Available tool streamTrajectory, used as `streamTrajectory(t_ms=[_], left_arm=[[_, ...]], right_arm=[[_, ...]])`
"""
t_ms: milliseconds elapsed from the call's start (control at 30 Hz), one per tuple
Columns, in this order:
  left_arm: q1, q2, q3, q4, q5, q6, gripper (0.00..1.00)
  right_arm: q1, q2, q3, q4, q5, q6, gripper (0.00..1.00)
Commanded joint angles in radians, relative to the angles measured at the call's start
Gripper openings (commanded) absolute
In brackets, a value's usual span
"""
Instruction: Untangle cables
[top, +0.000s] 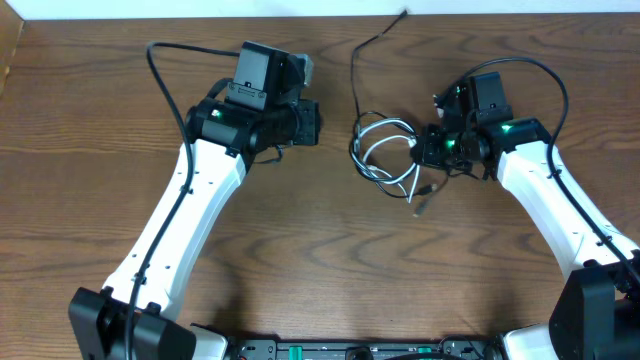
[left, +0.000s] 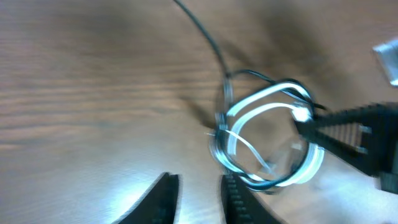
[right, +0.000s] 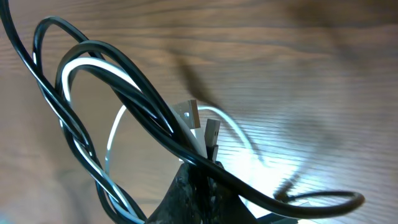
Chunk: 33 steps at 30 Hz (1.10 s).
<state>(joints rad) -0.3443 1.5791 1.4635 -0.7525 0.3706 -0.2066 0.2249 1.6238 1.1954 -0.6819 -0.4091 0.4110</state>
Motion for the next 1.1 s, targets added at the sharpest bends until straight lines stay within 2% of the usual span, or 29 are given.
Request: streamTrajectory(t_ms=[0,200,667,867,967,1067], left_arm=[[0.001,0.05,0.003,-0.003,0.164,0.033,0.34],[0.001,0.159,0.003,0.017,0.203,0.033,0.35],[-0.001,0.357,0.003,0.198,0.356,0.029,0.35],[-0.025,0.38,0.002,0.224,0.351,0.03,0.22],[-0.034,0.38,0.001,0.243,0.352,0.031,0.1],[-0.034,0.38,0.001,0.266,0.367,0.028,0.08]], right_arm=[[-0.003,-0.016,0.002,0.013,-0.122,-0.016,0.01],[-0.005,-0.055,0.002,0.01,-0.124,-0.024,0.01],[-0.005,-0.061,0.002,0.001,-0.125,-0.027,0.01],[-0.005,-0.061,0.002,0.001,-0.125,-0.027,0.01],[-0.005,-0.061,0.002,0.002,-0.125,-0.027,0.01],[-0.005,-0.061,0.002,0.001,-0.121,-0.027,0.01]])
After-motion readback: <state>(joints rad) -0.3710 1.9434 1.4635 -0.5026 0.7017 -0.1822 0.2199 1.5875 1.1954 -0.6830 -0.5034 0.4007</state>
